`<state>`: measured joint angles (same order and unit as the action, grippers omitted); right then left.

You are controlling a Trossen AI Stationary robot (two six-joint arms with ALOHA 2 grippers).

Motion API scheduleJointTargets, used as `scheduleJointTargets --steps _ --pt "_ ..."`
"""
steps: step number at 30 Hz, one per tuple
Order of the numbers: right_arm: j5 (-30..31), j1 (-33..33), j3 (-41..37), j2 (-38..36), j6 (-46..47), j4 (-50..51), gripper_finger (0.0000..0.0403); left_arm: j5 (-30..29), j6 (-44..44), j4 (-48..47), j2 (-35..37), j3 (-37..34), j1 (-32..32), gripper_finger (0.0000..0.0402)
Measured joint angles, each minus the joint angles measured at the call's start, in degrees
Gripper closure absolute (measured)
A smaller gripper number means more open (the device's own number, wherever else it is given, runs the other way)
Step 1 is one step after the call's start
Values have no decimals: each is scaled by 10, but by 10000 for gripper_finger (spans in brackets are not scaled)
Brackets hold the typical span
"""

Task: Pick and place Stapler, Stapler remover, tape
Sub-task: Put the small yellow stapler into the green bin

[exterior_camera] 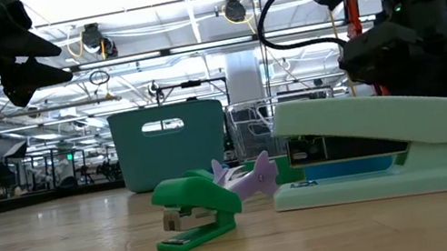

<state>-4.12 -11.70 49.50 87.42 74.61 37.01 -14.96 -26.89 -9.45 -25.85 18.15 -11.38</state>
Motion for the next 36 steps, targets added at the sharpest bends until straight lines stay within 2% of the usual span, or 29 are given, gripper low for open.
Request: scheduleJointTargets --steps 10,31,36 --pt "-4 0 -42 -3 36 -25 149 0 0 0 0 0 0 174" --pt "-4 0 -44 -1 36 -23 149 -1 1 -2 0 0 0 174" --pt "-3 0 -44 0 36 -22 167 -1 0 -2 0 0 0 174"
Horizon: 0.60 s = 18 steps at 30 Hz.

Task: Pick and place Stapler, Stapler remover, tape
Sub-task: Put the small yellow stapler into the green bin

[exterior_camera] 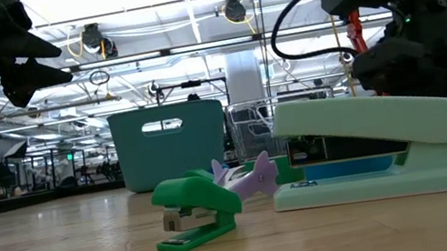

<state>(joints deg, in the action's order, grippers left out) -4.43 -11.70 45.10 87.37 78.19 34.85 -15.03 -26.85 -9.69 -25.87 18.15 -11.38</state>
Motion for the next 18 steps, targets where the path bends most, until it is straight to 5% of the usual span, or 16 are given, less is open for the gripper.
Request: scheduleJointTargets --steps 18 --pt "16 1 -1 0 0 11 303 0 0 0 0 0 0 174"
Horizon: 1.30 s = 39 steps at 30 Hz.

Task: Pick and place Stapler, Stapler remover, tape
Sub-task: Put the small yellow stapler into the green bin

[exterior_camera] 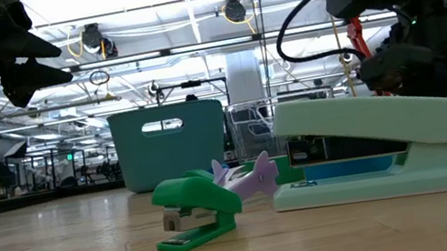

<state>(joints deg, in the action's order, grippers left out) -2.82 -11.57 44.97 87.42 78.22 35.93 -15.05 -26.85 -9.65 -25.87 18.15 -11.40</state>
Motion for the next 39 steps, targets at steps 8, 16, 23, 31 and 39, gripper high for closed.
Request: scheduleJointTargets --steps 8,16,23,31,39 --pt "1 0 0 0 -5 3 331 0 -1 0 0 0 0 174" --pt "4 1 0 0 -15 -2 279 0 0 0 0 0 0 174" --pt "-11 19 0 -18 -39 -4 222 0 0 0 0 0 0 174" --pt "11 34 -1 -88 -40 35 212 0 8 0 0 0 0 174" --pt "-48 14 -1 -108 -23 71 222 0 13 0 0 0 0 174"
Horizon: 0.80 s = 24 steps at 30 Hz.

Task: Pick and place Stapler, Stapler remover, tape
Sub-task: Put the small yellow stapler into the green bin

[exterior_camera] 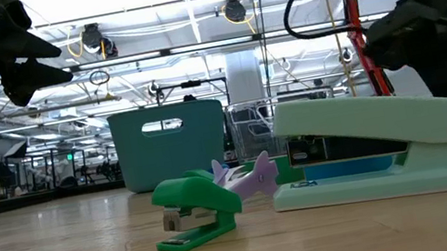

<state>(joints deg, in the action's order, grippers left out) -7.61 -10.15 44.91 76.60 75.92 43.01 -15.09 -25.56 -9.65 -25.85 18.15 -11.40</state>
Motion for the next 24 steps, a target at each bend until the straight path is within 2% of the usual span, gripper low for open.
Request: scheduleJointTargets --steps 24 --pt "-64 12 2 85 -42 -55 223 -15 0 2 0 0 1 174"
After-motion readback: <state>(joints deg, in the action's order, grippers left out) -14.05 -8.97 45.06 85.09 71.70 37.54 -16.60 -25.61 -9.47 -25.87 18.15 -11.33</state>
